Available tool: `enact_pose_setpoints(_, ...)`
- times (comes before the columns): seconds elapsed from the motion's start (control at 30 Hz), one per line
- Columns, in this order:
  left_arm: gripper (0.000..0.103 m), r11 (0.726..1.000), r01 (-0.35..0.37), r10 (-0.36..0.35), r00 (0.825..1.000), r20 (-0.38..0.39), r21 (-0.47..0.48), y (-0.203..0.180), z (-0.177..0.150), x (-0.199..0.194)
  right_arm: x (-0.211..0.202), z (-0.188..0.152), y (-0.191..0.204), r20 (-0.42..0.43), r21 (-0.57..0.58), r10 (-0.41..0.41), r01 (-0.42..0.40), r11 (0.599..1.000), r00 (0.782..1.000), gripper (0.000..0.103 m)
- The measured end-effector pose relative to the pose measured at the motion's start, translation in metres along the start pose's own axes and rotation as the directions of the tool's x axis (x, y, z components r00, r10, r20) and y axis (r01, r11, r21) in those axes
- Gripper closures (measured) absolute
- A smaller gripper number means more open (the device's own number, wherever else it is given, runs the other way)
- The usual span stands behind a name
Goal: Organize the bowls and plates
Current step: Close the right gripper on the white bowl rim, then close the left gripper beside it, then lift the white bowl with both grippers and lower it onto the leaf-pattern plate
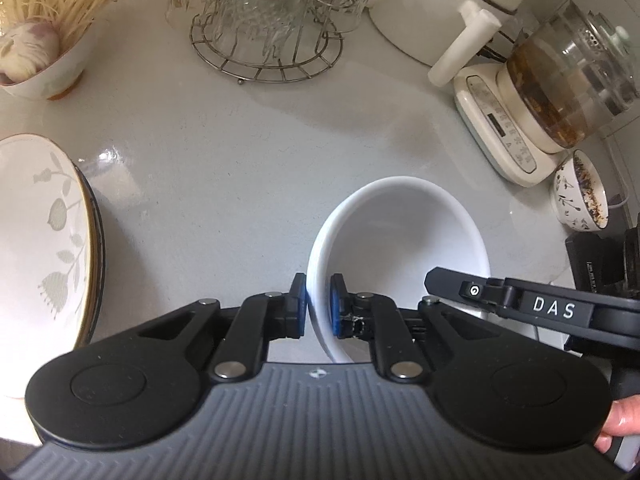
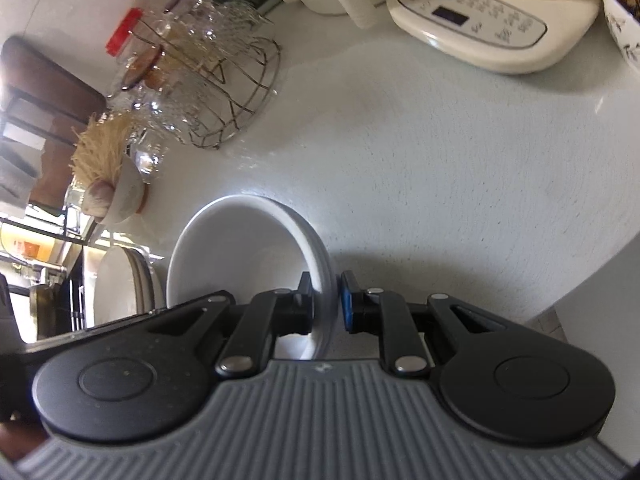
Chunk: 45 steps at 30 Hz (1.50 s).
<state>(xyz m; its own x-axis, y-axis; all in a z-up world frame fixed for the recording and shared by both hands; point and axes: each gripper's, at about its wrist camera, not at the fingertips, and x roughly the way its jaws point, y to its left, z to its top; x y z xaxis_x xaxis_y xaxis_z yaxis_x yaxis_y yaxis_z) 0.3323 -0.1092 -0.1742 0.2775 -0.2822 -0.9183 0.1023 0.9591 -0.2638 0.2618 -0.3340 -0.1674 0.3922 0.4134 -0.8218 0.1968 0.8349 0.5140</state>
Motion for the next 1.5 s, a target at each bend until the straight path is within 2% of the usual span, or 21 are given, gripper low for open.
enact_pose_setpoints(0.33,0.088,0.998,0.031,-0.031,1.0,0.005,-0.053,-0.008,-0.011,-0.028,-0.022,-0.001,0.011,0.026,-0.032,0.016,-0.015,0.999,1.0,0.086)
enact_pose_setpoints(0.53,0.087,1.0,0.021,-0.022,1.0,0.021,0.013,-0.012,-0.018,-0.053,-0.035,-0.002,0.025,0.024,-0.029,0.018,-0.017,0.999,1.0,0.086)
enact_pose_setpoints(0.73,0.087,0.998,0.057,-0.058,0.998,0.036,0.038,0.0,-0.018,-0.077,-0.049,-0.009,0.049,0.065,-0.042,0.009,-0.006,0.999,0.998,0.086)
enact_pose_setpoints(0.97,0.087,0.996,0.073,-0.076,0.994,0.08,0.043,0.027,-0.017,-0.102,-0.049,-0.019,0.078,0.084,-0.074,0.016,-0.01,0.997,0.996,0.086)
enact_pose_setpoints(1.1,0.087,0.996,0.089,-0.09,0.99,0.106,0.01,0.052,-0.018,-0.116,-0.046,-0.024,0.099,0.092,-0.096,0.034,-0.025,0.995,0.995,0.086)
enact_pose_setpoints(1.5,0.087,0.995,0.065,-0.05,0.981,0.185,-0.074,0.121,-0.026,-0.154,-0.022,-0.033,0.165,0.074,-0.197,0.098,-0.082,0.977,0.992,0.086)
